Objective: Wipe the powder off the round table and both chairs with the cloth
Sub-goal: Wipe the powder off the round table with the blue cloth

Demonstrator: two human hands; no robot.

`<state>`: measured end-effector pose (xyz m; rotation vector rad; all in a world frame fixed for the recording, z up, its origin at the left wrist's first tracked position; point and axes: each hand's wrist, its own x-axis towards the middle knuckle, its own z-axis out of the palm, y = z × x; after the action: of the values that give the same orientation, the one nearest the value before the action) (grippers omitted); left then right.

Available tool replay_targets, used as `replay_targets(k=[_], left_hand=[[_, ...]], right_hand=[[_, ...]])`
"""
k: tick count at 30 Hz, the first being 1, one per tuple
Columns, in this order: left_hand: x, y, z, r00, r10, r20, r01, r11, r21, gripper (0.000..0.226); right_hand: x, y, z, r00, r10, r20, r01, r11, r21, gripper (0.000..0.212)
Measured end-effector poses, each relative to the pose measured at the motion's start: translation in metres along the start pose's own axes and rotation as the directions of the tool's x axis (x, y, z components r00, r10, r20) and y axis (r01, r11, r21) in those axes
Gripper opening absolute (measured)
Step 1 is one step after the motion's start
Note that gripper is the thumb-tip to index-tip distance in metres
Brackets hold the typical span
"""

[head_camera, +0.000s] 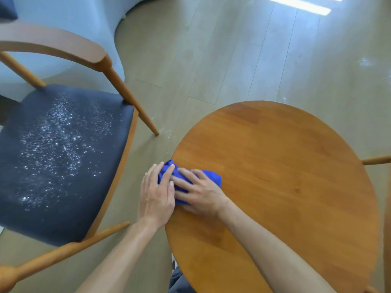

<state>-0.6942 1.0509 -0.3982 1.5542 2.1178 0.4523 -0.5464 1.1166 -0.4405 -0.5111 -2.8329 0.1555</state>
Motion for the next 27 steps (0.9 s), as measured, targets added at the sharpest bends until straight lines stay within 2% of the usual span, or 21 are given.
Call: replay_targets(k=[5, 13, 17, 22, 27], left_hand=[[0.017, 0.005, 0.004, 0.999, 0.034, -0.016, -0.033, 0.998, 0.048, 0.050], [0.033, 0.028, 0.035, 0.989, 0.112, 0.101, -0.128, 0.976, 0.177, 0.053], [0.035, 0.038, 0.051, 0.987, 0.096, 0.132, -0.131, 0.947, 0.292, 0.058], [0.038, 0.050, 0.066, 0.995, 0.039, 0.088, -0.066, 0.938, 0.339, 0.060], [0.039, 0.063, 0.073, 0.999, 0.003, 0.052, -0.021, 0.939, 0.343, 0.064]], right_hand=[[0.027, 0.055, -0.005, 0.979, 0.196, -0.057, -0.198, 0.980, -0.030, 0.039], [0.024, 0.141, -0.010, 0.883, 0.449, -0.137, -0.466, 0.875, -0.135, 0.042], [0.002, 0.173, -0.016, 0.809, 0.550, -0.206, -0.583, 0.796, -0.163, 0.036], [-0.049, 0.208, -0.033, 0.726, 0.640, -0.251, -0.687, 0.694, -0.216, 0.035], [-0.119, 0.230, -0.053, 0.576, 0.763, -0.295, -0.817, 0.523, -0.244, 0.038]])
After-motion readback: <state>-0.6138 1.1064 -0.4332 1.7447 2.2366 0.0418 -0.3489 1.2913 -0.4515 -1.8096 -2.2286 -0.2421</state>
